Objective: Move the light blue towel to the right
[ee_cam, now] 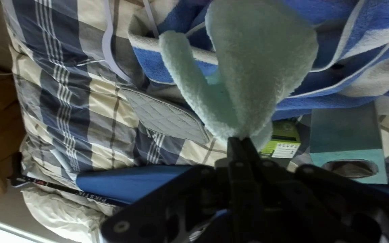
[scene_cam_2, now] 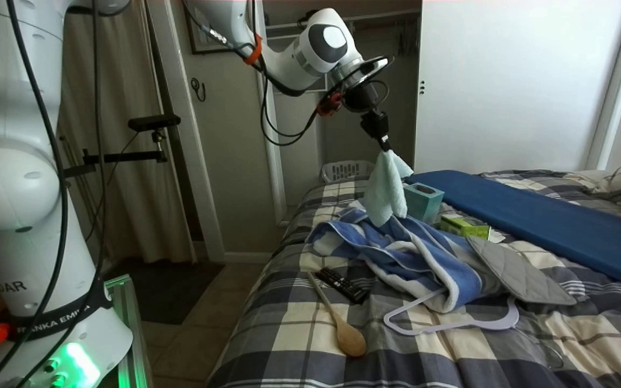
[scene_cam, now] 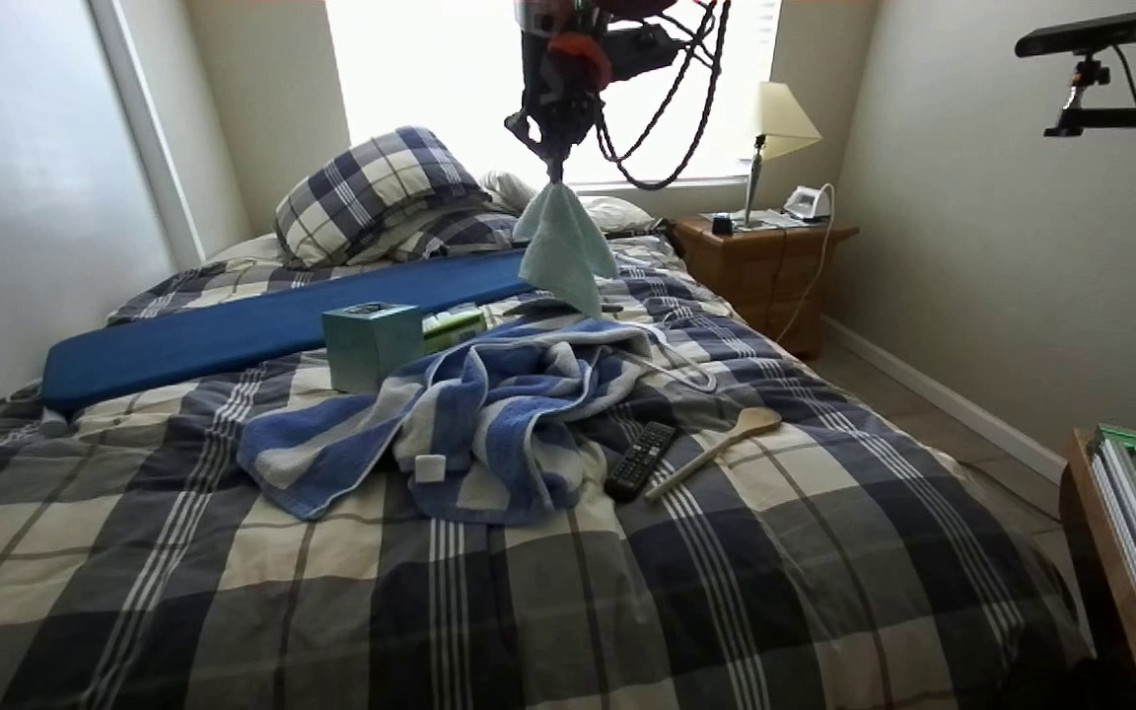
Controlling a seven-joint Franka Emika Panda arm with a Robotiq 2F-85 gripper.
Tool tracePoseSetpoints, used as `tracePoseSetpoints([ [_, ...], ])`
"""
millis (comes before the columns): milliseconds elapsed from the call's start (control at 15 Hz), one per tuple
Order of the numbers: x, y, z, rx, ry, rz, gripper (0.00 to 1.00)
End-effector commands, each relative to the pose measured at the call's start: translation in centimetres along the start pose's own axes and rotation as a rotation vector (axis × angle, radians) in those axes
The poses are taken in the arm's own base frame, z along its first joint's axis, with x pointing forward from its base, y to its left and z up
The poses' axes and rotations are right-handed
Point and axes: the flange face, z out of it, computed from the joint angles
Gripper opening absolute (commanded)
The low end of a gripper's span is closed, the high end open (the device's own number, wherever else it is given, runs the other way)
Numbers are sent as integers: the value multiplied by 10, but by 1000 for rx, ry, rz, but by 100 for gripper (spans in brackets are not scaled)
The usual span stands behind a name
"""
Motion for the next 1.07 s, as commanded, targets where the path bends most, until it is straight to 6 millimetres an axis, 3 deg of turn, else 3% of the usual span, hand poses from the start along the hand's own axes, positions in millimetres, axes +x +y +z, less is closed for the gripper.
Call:
tracePoseSetpoints([
  [0,-3,40,42,-158,-76,81,0],
  [133,-16,74,78,-247,-135,124,0],
  [333,-32,149,128,-369,-205,231,0],
  [600,-49,232,177,-540,-281,380,0],
  [800,-70,263,207,-668,-354,475,0],
  [1000,-89,268,233,-778,-405,591,0],
])
